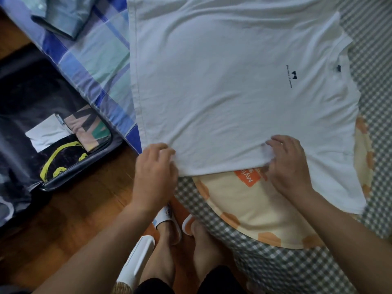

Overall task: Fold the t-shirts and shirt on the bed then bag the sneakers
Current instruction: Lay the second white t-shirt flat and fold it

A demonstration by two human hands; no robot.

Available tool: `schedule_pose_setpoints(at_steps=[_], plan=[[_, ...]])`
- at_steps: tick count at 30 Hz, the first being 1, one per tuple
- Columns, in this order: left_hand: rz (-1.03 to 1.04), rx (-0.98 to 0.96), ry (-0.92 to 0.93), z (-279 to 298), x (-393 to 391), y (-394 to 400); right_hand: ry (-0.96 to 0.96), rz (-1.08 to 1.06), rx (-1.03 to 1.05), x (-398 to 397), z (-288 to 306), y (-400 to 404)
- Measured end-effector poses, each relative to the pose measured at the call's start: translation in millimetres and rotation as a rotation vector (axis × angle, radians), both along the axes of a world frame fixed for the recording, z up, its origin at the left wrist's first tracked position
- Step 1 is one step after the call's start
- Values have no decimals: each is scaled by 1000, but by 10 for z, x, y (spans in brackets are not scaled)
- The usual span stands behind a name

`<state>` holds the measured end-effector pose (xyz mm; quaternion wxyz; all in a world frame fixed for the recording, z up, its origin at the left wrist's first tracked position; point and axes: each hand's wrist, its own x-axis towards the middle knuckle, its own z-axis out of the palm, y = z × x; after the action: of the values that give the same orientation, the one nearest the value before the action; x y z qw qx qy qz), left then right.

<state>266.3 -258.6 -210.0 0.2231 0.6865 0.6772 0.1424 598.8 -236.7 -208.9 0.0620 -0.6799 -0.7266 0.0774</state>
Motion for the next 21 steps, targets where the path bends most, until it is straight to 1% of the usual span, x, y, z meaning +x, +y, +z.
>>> schedule_pose_setpoints(at_steps=[1, 2, 3, 5, 6, 7, 10, 12, 14, 15, 16, 17, 18, 19, 20, 21], plan=[[-226, 43, -6, -8, 260, 100, 37, 21, -19, -77, -38, 142], [-400, 49, 1, -23, 547, 223, 53, 12, -38, -148, -92, 287], [-520, 32, 20, -56, 820, 380, 56, -20, -54, -212, -155, 424], [-632, -21, 111, -127, 1214, 761, 31, -129, -110, -260, -307, 637], [-628, -47, 182, -203, 1256, 971, 6, -187, -162, -256, -392, 693], [-579, -45, 249, -300, 1176, 1177, -28, -230, -207, -237, -472, 708], [-262, -49, 367, -520, 431, 1618, -80, -255, -189, -179, -614, 651], [-24, -161, 382, -545, -240, 1722, -66, -263, -213, -197, -648, 633], [254, -360, 357, -459, -768, 1771, -66, -267, -213, -212, -658, 642], [394, -410, 352, -385, -881, 1771, -71, -268, -215, -217, -644, 653], [485, -389, 358, -304, -858, 1752, -68, -271, -230, -222, -616, 667], [493, -297, 370, -224, -704, 1701, -60, -278, -248, -233, -575, 675], [416, -143, 371, -146, -430, 1621, -48, -278, -254, -260, -529, 670], [277, 13, 333, -75, -78, 1513, -44, -254, -235, -299, -476, 652], [90, 126, 276, -40, 314, 1378, -49, -202, -203, -340, -420, 620], [-115, 182, 239, -62, 689, 1214, -65, -140, -181, -355, -377, 566]])
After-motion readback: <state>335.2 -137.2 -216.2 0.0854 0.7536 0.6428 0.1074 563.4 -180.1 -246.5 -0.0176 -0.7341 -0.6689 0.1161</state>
